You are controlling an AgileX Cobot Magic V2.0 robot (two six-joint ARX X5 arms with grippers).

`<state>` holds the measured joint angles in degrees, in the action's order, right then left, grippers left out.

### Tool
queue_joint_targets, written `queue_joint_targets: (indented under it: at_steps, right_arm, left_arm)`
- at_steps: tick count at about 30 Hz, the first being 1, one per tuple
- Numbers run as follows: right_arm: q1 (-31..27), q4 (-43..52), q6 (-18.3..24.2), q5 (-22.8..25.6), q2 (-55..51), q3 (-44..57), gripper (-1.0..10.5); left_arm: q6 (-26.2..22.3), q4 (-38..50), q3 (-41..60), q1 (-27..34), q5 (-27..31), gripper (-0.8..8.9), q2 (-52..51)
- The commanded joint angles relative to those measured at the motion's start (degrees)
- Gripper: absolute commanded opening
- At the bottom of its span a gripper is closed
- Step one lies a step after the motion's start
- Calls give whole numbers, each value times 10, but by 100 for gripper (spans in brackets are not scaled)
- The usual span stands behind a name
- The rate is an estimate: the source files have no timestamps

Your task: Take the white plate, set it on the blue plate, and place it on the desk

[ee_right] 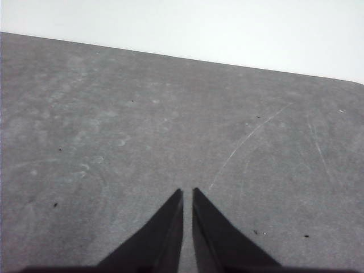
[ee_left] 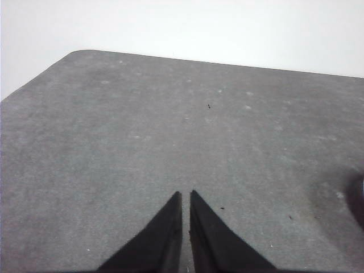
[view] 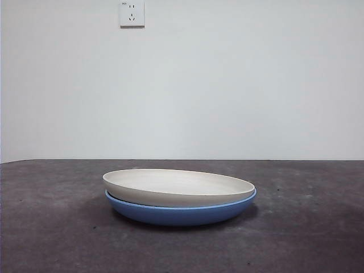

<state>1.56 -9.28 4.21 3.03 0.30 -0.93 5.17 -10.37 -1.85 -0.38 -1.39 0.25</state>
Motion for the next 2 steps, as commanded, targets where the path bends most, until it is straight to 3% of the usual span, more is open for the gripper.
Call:
queue_joint_targets:
  at_steps: [1, 2]
  right_arm:
    - [2, 4, -8, 0, -1, 3, 24]
    - [2, 4, -8, 0, -1, 3, 24]
  left_arm:
    - [-6, -3, 12, 0, 1, 24, -1]
    - [-6, -3, 12, 0, 1, 24, -1]
